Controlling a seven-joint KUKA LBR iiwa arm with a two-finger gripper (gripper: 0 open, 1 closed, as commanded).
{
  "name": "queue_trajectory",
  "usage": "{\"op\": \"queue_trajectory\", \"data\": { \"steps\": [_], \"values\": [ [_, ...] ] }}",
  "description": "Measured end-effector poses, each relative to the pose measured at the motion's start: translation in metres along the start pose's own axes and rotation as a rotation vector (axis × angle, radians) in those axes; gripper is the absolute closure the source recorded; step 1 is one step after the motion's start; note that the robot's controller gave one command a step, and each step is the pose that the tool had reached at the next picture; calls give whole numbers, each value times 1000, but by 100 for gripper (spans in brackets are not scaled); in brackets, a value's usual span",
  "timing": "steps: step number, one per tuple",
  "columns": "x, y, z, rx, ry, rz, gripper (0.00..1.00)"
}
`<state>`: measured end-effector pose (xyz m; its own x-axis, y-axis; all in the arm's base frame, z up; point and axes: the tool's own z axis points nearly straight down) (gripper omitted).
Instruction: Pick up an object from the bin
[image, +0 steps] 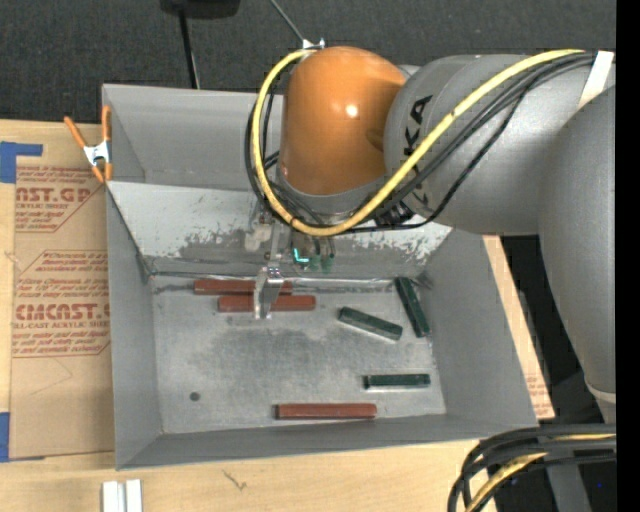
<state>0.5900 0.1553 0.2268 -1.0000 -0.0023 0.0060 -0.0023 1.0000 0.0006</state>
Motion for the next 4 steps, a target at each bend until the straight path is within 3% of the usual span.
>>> {"op": "queue_trajectory", "data": {
  "steps": [1,2,3,4],
  "values": [
    [-1,-1,-5,-1,-8,1,0],
    [7,-2,38,0,-13,-73,0],
    [5,-13,98,-1,-12,-102,0],
    [-7,-39,148,-6,-25,98,100]
  ]
}}
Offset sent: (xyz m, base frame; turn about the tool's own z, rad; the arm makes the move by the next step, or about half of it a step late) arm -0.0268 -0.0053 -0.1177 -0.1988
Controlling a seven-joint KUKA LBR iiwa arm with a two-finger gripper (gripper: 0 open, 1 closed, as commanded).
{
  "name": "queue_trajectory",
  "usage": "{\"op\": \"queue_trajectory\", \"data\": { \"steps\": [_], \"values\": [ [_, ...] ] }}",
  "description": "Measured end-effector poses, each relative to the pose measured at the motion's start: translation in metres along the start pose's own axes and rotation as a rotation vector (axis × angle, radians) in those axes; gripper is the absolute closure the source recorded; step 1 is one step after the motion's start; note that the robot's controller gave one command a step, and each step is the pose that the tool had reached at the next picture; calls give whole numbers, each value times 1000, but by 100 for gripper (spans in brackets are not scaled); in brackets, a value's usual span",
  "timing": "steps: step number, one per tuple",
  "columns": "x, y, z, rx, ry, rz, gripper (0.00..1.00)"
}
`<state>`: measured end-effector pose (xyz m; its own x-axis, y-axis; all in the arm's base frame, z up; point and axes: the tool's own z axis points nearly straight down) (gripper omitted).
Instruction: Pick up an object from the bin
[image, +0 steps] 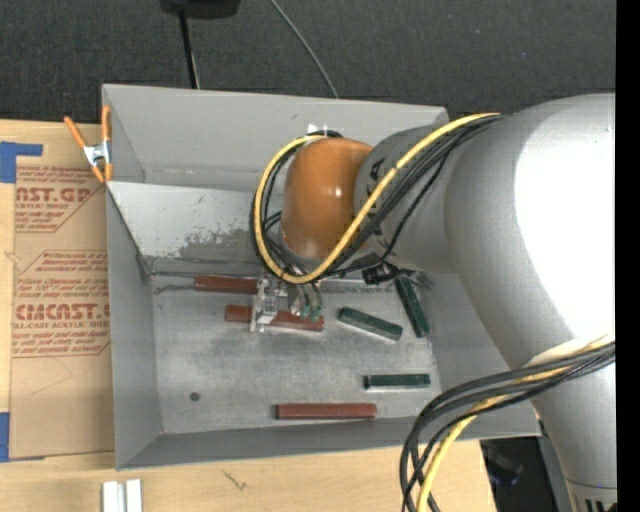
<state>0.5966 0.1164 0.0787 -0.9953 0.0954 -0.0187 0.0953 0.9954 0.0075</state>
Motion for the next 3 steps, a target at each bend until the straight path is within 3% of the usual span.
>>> {"op": "queue_trajectory", "data": {
  "steps": [1,2,3],
  "values": [
    [6,0,2,4,24,-3,0],
    [1,0,0,1,5,0,100],
    [6,0,2,4,24,-3,0]
  ]
}}
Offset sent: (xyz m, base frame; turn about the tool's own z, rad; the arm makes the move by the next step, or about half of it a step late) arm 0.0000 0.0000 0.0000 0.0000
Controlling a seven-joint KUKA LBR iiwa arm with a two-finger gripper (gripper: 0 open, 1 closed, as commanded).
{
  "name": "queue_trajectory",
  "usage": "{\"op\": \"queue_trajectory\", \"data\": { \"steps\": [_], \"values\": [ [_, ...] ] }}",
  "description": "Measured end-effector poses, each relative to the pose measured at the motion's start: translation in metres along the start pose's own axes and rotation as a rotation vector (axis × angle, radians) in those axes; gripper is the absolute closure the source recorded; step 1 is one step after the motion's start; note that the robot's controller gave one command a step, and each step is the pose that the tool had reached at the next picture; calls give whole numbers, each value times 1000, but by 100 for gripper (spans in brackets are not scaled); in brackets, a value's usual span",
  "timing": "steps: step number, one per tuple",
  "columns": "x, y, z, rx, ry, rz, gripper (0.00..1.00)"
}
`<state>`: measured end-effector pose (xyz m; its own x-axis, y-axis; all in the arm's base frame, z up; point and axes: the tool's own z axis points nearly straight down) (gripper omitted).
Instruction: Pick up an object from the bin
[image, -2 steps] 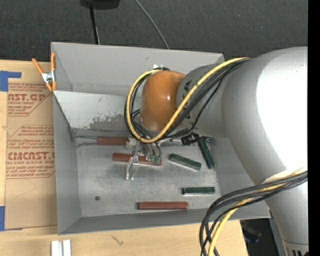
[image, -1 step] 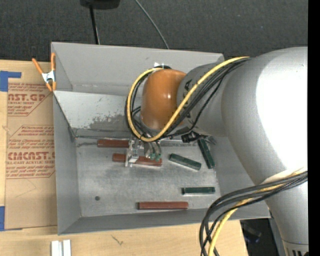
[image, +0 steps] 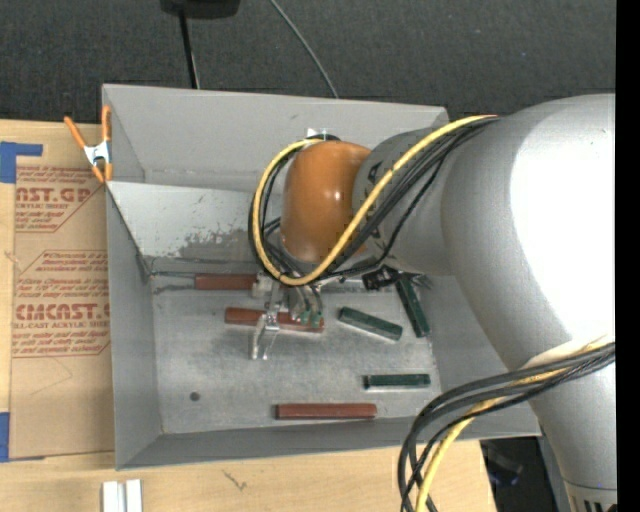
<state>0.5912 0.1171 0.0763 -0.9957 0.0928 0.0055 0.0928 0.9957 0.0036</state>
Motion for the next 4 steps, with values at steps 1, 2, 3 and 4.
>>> {"op": "queue_trajectory", "data": {
  "steps": [1,2,3,4],
  "values": [
    [-4,-1,-2,-3,-19,2,100],
    [0,0,0,0,0,0,0],
    [-5,-1,-2,-3,-19,2,100],
    [0,0,0,0,0,0,0]
  ]
}}
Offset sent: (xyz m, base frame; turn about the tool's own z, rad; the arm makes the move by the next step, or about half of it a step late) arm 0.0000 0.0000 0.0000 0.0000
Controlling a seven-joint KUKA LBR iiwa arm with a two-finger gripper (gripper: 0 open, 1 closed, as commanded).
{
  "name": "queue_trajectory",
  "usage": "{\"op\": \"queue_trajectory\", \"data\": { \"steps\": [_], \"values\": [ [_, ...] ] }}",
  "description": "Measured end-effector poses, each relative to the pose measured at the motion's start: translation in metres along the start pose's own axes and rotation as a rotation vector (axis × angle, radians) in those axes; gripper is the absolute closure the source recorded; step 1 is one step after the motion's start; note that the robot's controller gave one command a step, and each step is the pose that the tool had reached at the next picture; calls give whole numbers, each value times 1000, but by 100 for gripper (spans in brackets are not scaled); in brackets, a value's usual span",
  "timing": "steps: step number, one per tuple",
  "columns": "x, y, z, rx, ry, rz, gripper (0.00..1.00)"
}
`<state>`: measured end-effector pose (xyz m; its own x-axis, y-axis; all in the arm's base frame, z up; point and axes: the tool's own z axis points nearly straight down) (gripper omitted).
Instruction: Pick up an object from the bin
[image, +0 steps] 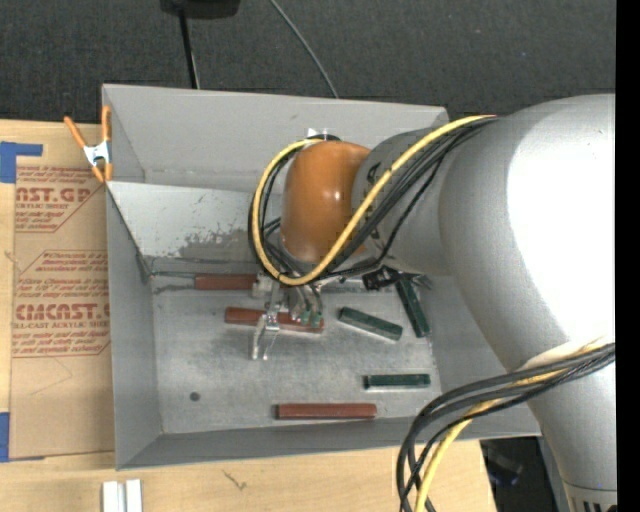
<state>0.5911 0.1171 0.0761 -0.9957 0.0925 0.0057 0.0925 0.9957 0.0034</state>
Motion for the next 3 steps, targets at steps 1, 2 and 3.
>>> {"op": "queue_trajectory", "data": {
  "steps": [1,2,3],
  "values": [
    [-5,0,-2,-3,-19,3,100],
    [0,0,0,0,0,0,0],
    [-5,0,-2,-3,-19,2,100]
  ]
}}
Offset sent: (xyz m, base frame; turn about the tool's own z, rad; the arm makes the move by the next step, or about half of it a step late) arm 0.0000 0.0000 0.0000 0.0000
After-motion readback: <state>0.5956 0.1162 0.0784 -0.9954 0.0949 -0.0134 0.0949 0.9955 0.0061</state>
